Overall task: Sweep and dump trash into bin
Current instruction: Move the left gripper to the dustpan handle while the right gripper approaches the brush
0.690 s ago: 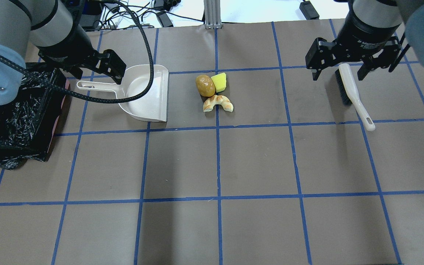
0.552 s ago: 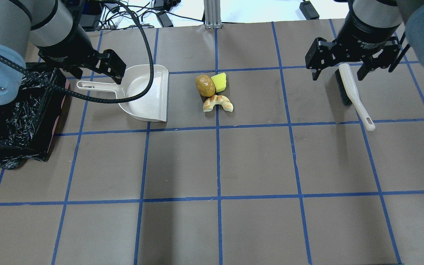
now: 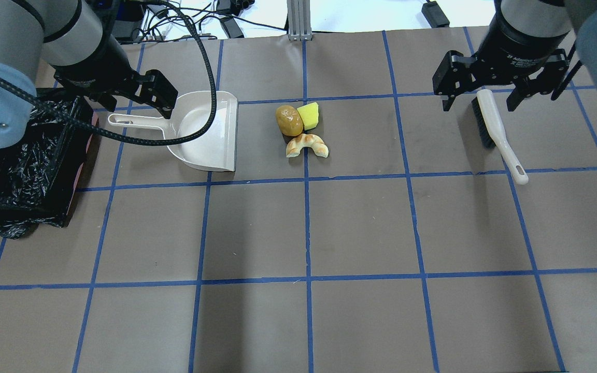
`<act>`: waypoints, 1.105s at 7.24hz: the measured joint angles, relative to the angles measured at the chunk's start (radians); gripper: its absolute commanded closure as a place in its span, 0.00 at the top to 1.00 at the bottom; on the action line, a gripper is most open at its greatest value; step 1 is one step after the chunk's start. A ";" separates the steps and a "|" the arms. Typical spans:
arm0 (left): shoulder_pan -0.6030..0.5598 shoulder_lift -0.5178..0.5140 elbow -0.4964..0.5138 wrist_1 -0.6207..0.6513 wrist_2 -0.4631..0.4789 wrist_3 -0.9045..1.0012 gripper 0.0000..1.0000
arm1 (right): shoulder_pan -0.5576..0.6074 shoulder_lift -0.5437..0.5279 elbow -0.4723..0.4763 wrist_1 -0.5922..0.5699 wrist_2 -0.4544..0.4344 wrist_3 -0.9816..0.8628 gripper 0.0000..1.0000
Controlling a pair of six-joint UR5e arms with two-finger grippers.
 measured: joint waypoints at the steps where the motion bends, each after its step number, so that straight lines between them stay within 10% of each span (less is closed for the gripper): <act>1: 0.000 -0.001 -0.002 -0.003 -0.003 0.000 1.00 | -0.002 0.003 0.000 -0.002 0.000 -0.003 1.00; 8: 0.103 -0.028 -0.013 -0.022 -0.061 0.126 0.98 | -0.200 0.033 0.128 -0.148 -0.005 -0.245 1.00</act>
